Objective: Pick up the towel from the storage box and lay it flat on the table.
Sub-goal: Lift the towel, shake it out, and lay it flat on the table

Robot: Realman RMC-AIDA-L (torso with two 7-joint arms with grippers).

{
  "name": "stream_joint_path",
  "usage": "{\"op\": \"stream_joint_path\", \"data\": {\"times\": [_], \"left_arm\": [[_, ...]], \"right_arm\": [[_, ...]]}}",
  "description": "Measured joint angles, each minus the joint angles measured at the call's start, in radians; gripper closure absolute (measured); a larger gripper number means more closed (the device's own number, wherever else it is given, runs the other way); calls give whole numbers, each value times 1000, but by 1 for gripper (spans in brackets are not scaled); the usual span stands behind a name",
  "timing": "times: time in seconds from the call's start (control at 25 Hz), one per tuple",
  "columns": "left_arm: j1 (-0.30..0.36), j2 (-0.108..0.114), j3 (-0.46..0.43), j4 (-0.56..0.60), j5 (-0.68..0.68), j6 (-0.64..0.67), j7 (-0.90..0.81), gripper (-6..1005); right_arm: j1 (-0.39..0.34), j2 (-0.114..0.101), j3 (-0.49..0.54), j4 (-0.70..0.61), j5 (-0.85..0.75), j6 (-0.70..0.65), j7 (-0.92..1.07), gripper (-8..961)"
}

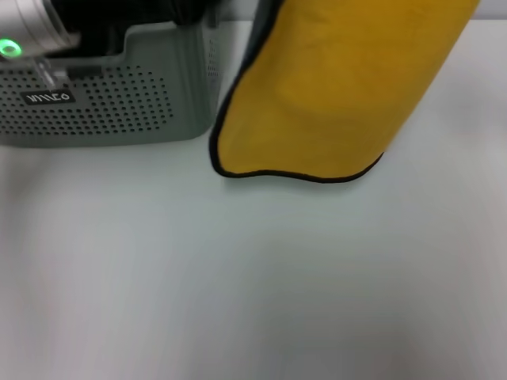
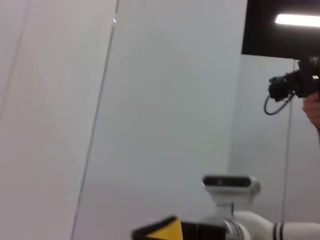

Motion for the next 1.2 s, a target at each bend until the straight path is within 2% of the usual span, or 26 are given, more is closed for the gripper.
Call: {"op": "stream_joint_path", "data": {"times": [0.24, 0.6, 0.76, 0.88, 1.08, 1.2], "left_arm": [[3, 23, -27, 30, 1, 0, -39, 977], [-24, 26, -23, 27, 29, -17, -46, 972], [-31, 26, -20, 29, 50, -26, -45, 969], [-17, 31, -20, 31, 73, 9, -41, 966], [43, 73, -24, 30, 64, 186, -9, 962], [88, 101, -3, 40, 48, 257, 5, 959]], "right_arm": [[-30, -15, -1, -9, 0, -7, 53, 941], [-21, -8, 1, -30, -2, 58, 33, 941], [-21, -3, 0, -30, -2, 18, 28, 941], [-58, 21, 0, -52, -1, -49, 30, 941], [-177, 99, 7, -210, 6, -168, 76, 941], [-259, 153, 11, -362, 42, -233, 142, 941]]}}
